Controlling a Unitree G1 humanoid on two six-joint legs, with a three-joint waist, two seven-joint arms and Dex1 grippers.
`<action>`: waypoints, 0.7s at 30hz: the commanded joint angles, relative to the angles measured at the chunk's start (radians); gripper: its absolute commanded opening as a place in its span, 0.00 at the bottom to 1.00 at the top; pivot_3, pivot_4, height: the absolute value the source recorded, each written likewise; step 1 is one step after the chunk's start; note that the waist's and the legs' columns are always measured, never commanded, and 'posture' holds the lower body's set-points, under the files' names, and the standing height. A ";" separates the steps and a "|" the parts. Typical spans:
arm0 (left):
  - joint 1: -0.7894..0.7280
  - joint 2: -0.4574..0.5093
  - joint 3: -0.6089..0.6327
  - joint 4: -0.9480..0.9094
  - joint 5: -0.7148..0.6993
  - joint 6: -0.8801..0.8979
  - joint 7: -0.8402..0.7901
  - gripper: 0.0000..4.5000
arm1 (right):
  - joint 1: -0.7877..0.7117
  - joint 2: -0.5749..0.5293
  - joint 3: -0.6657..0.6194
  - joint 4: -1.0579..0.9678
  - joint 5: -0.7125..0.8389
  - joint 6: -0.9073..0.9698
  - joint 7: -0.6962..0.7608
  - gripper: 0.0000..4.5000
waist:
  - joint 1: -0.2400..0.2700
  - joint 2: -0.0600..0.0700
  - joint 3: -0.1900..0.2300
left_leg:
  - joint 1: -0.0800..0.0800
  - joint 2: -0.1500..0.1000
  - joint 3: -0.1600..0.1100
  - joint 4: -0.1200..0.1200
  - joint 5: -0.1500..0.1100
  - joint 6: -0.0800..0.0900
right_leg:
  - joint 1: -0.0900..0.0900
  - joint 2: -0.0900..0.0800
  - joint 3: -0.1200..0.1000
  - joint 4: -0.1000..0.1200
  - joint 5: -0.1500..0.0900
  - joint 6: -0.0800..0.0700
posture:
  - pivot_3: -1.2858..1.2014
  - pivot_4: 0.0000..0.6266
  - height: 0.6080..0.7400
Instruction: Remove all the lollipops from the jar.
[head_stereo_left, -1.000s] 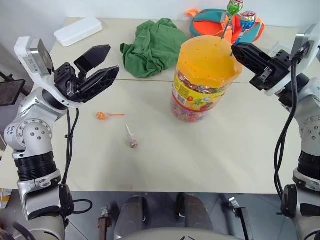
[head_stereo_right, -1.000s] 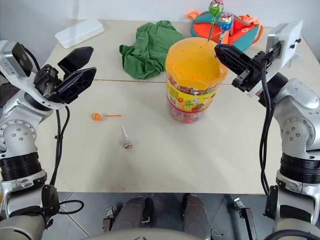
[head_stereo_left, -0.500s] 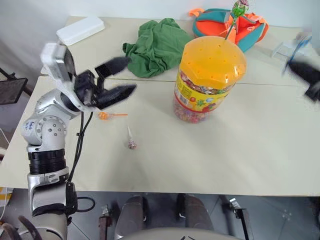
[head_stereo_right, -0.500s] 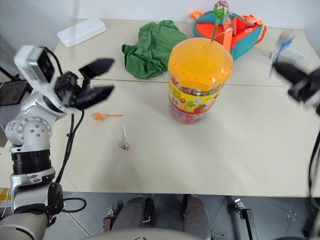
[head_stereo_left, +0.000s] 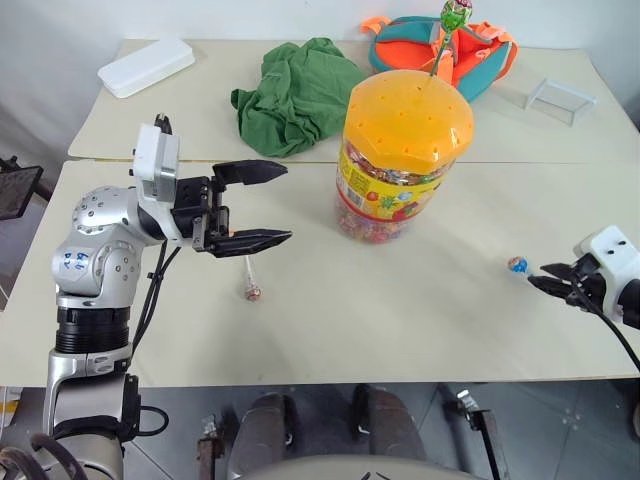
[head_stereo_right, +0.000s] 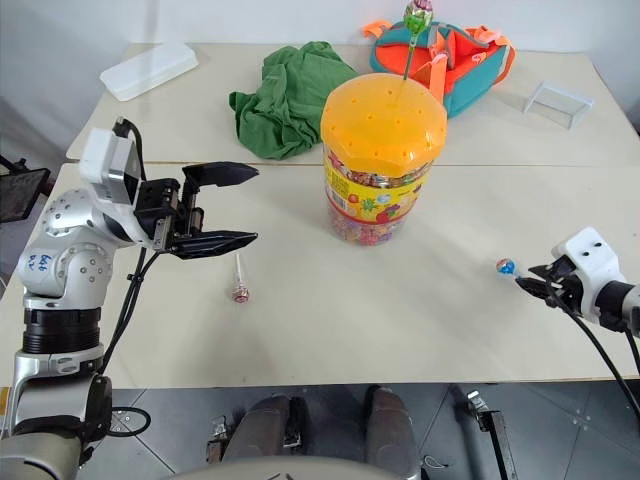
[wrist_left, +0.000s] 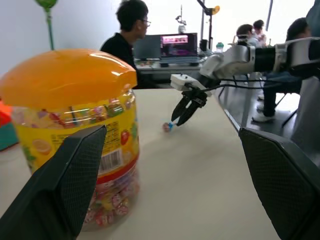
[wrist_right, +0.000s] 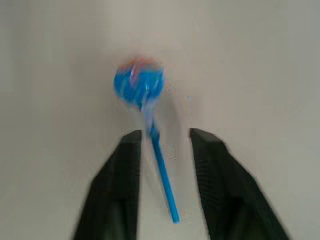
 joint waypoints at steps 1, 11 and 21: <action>-0.004 -0.019 0.074 -0.010 -0.073 0.047 0.086 1.00 | -0.088 0.054 -0.139 -0.126 0.184 -0.052 0.075 0.58 | -0.002 0.000 0.000 | 0.000 0.000 0.000 0.000 0.000 0.000 | 0.000 0.000 0.000 0.000 0.000 0.000 | 0.52 0.24 1.00; -0.046 -0.104 0.170 0.014 -0.191 0.152 0.296 1.00 | -0.651 0.269 0.061 -0.135 0.231 0.112 -0.176 0.66 | -0.002 0.000 0.000 | 0.000 0.000 -0.007 0.001 0.000 -0.001 | 0.000 0.000 -0.002 0.004 0.000 0.000 | 0.52 0.24 1.00; -0.051 -0.123 0.162 -0.011 -0.202 0.163 0.310 1.00 | -0.890 0.393 0.164 -0.012 0.163 0.169 -0.228 0.62 | -0.005 0.000 0.000 | -0.003 0.000 -0.004 0.001 0.000 -0.001 | -0.003 -0.001 -0.004 0.006 0.000 0.000 | 0.52 0.24 1.00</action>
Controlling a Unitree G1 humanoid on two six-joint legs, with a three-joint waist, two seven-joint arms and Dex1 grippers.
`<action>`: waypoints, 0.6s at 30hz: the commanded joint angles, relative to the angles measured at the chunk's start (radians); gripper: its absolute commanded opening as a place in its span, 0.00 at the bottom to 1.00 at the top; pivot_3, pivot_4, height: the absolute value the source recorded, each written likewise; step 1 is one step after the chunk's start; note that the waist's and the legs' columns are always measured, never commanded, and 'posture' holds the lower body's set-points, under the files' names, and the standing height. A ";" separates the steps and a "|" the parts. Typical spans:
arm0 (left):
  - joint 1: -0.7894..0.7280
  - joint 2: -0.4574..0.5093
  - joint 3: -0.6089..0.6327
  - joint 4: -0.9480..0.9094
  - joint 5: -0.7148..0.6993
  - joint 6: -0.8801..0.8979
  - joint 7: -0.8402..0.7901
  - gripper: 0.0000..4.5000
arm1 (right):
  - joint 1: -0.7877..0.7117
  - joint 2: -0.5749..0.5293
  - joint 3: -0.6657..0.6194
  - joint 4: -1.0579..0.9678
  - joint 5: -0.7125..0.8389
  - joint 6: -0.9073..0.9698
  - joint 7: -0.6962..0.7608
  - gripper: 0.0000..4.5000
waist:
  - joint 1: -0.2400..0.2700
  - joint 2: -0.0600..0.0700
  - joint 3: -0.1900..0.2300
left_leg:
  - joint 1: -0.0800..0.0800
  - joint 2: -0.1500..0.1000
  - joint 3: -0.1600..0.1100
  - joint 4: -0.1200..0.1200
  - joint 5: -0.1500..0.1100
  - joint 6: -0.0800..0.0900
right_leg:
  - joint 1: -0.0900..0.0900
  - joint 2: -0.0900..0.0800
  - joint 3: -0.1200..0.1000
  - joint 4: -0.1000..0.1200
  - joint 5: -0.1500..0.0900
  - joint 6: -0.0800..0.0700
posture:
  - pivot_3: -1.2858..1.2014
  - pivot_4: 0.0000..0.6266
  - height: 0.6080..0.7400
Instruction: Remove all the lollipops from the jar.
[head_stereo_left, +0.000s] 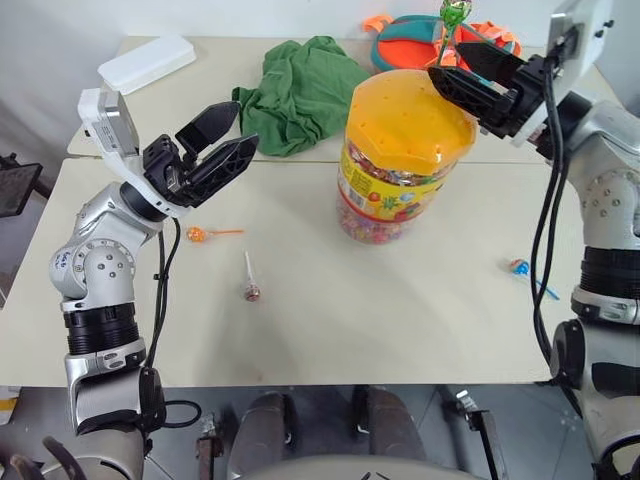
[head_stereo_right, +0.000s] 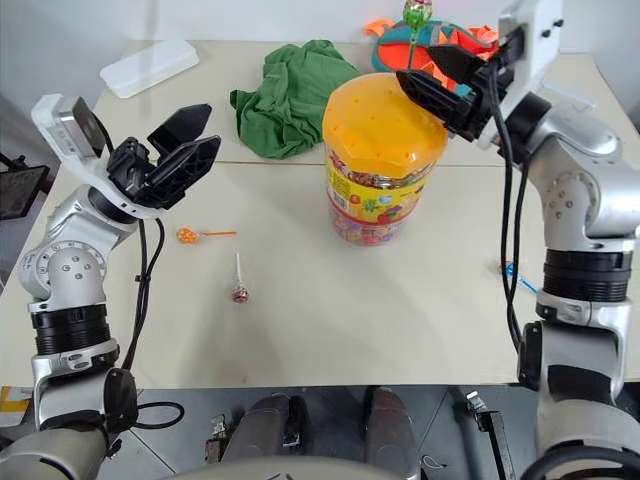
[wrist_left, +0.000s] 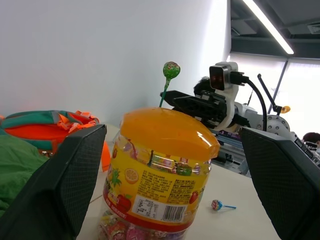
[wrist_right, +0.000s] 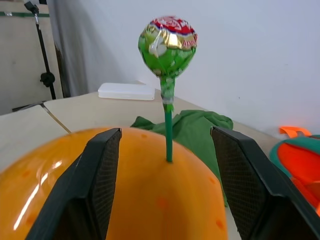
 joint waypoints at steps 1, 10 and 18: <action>-0.012 -0.005 0.005 -0.047 -0.027 -0.006 0.002 1.00 | -0.060 0.010 -0.006 0.012 -0.013 0.003 -0.012 0.57 | 0.000 0.000 0.000 | 0.000 0.000 0.000 0.000 0.000 0.000 | 0.000 0.000 0.000 0.000 0.000 0.000 | 0.52 0.24 1.00; -0.010 -0.016 0.007 -0.055 -0.030 -0.013 0.003 1.00 | -0.086 0.027 -0.028 0.044 -0.004 -0.029 0.042 0.01 | -0.001 0.000 0.000 | 0.000 0.000 0.000 0.000 0.000 0.000 | 0.000 0.000 0.000 0.000 0.000 0.000 | 0.52 0.24 1.00; 0.001 0.023 -0.080 -0.056 0.082 -0.115 -0.131 1.00 | -0.106 -0.064 -0.225 0.144 0.078 -0.082 0.091 0.01 | 0.007 0.000 0.000 | 0.000 -0.001 0.000 -0.001 0.000 0.000 | 0.000 0.000 0.000 -0.001 0.000 0.000 | 0.52 0.24 1.00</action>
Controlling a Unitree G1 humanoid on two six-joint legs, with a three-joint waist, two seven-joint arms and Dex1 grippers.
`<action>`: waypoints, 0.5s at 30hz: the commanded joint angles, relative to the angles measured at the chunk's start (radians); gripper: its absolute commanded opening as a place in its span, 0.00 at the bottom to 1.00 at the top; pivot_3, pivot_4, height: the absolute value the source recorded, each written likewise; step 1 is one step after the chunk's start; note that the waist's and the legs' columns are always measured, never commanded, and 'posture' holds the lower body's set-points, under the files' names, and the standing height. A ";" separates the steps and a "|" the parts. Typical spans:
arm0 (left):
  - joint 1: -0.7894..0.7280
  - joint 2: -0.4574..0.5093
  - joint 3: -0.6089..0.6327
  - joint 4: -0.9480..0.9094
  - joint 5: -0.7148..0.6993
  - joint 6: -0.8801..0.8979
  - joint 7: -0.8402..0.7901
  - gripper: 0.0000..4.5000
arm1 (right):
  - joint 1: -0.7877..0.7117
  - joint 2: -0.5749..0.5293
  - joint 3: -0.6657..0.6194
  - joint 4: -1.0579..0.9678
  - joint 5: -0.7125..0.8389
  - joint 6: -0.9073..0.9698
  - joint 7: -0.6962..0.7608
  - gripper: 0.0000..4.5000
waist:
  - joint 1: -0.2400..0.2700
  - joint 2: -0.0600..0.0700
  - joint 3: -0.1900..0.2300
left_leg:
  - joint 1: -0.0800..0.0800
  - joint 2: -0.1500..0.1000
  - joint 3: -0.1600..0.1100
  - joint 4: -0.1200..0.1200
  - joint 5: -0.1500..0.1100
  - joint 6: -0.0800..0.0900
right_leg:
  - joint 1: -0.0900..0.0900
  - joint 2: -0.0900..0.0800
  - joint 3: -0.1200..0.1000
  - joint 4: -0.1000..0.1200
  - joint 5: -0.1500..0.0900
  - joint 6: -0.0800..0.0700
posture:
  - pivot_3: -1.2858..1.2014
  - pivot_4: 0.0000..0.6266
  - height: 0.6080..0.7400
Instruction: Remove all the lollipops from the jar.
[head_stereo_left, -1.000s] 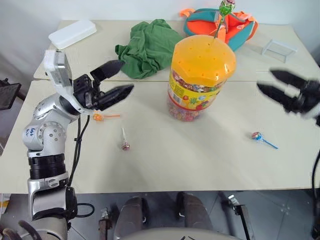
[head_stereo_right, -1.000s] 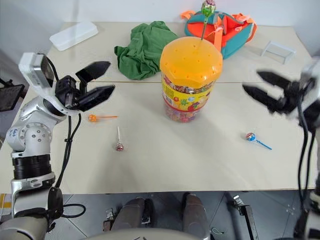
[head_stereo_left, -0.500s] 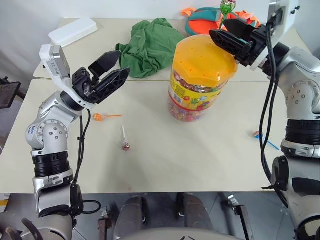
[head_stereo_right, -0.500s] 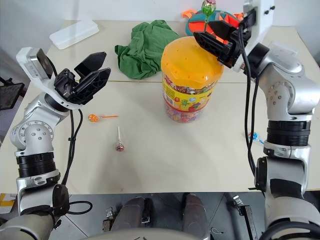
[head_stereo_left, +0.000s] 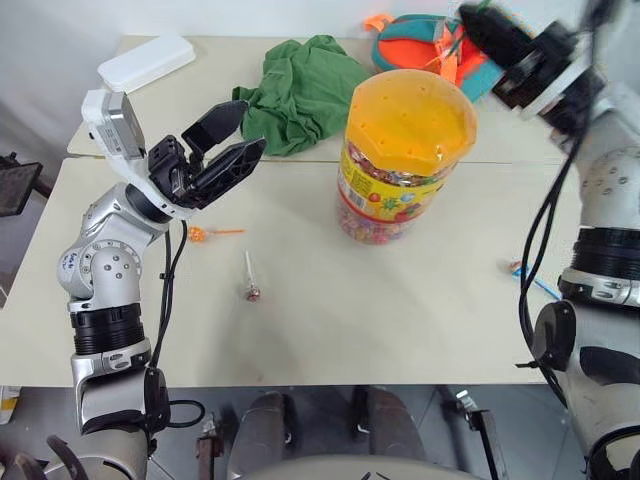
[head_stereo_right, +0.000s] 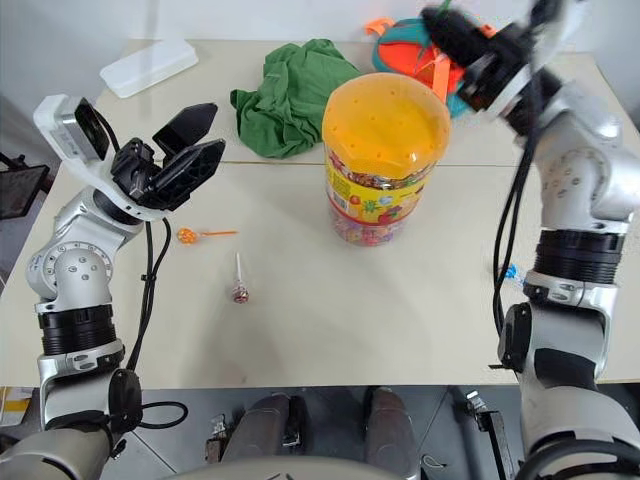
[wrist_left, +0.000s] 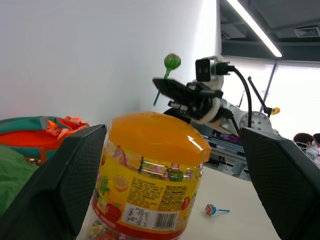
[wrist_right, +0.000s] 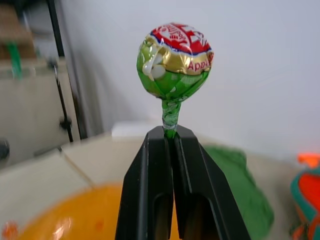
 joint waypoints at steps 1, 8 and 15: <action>0.001 0.043 -0.062 -0.037 0.081 -0.077 -0.084 1.00 | 0.004 -0.141 -0.047 0.036 -0.031 -0.015 0.052 0.01 | 0.003 0.000 0.000 | 0.000 0.000 0.000 0.000 0.000 0.000 | 0.000 0.000 0.000 0.000 0.000 0.000 | 0.52 0.24 1.00; 0.055 0.153 -0.234 -0.033 0.267 -0.221 -0.274 1.00 | 0.376 -0.532 0.137 0.122 -0.362 -0.094 0.185 0.01 | 0.007 0.000 0.000 | 0.000 0.000 0.004 -0.002 -0.002 0.001 | 0.001 0.000 0.000 -0.007 0.000 0.000 | 0.52 0.24 1.00; 0.101 0.181 -0.242 -0.029 0.270 -0.239 -0.330 1.00 | 0.711 -0.553 0.134 0.234 -0.483 -0.309 0.187 0.01 | -0.013 0.001 0.000 | 0.002 0.001 0.008 0.000 -0.001 0.001 | 0.000 0.000 0.003 -0.005 0.000 0.000 | 0.52 0.24 1.00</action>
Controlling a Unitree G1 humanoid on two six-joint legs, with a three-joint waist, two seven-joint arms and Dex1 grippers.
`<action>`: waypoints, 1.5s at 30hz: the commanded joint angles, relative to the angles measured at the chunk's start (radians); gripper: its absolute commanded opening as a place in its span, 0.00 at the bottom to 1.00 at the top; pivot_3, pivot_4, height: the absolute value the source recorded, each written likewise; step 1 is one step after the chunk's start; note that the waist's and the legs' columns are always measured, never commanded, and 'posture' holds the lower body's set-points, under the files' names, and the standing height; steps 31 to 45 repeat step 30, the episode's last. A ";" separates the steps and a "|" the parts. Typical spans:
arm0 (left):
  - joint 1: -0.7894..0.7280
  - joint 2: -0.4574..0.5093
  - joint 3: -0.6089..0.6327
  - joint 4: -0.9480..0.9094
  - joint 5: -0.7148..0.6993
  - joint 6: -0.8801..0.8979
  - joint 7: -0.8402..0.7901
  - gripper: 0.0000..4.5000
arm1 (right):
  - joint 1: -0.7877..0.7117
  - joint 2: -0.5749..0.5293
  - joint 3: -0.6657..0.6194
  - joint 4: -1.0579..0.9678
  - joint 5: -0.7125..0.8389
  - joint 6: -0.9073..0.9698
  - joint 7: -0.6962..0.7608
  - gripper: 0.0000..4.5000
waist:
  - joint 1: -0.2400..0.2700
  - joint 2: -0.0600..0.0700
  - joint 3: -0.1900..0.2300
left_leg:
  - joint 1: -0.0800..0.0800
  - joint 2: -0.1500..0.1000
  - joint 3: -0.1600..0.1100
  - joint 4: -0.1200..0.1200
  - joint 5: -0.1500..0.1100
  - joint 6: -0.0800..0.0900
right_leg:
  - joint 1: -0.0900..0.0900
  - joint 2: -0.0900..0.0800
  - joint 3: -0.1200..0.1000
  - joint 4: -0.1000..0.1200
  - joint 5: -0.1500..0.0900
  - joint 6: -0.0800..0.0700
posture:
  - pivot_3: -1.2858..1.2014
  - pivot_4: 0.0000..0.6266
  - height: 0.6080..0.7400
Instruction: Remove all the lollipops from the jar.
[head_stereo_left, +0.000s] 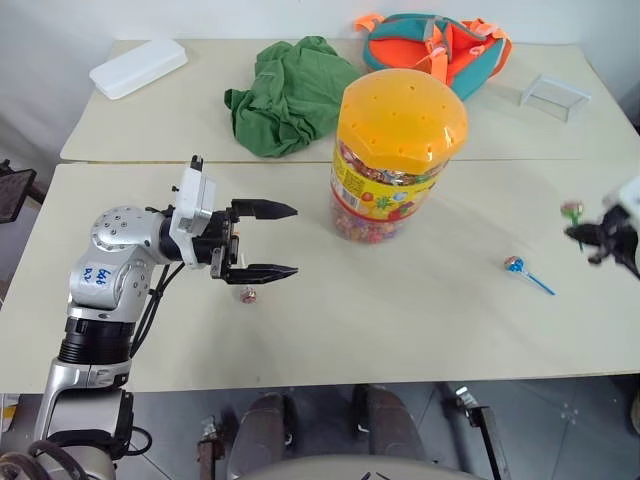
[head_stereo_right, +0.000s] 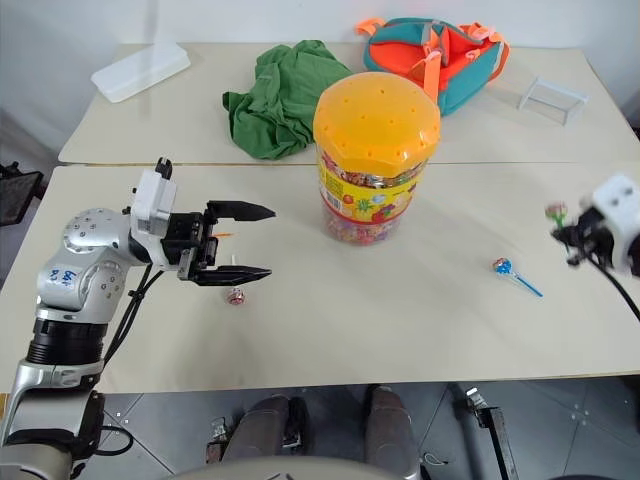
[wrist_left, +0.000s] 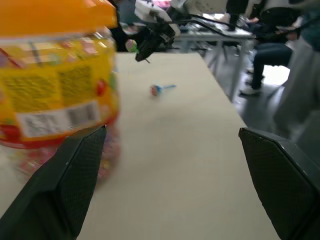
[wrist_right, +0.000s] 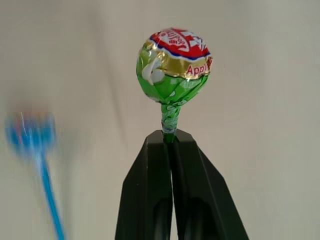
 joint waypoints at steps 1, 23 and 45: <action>0.000 0.006 0.018 -0.015 0.002 -0.031 -0.014 1.00 | 0.034 0.009 -0.041 0.034 -0.020 -0.090 -0.015 0.01 | -0.001 0.000 0.000 | 0.000 0.000 0.000 0.001 0.000 0.000 | 0.000 0.000 0.001 0.000 0.000 0.000 | 0.52 0.24 1.00; 0.354 0.111 0.261 0.011 0.156 -0.211 0.198 1.00 | 0.122 0.271 -0.107 -0.496 0.430 -0.242 0.466 0.99 | 0.014 0.000 0.000 | 0.002 0.002 -0.006 0.001 -0.001 0.000 | 0.003 0.000 -0.001 0.000 0.000 0.000 | 0.52 0.24 1.00; 0.508 0.058 0.336 -0.096 0.166 -0.251 0.343 1.00 | 0.123 0.369 -0.039 -0.379 0.320 -0.445 0.499 0.99 | 0.026 0.000 0.000 | 0.002 0.001 -0.005 0.001 -0.002 0.001 | 0.002 -0.002 -0.001 0.000 0.000 0.000 | 0.52 0.24 1.00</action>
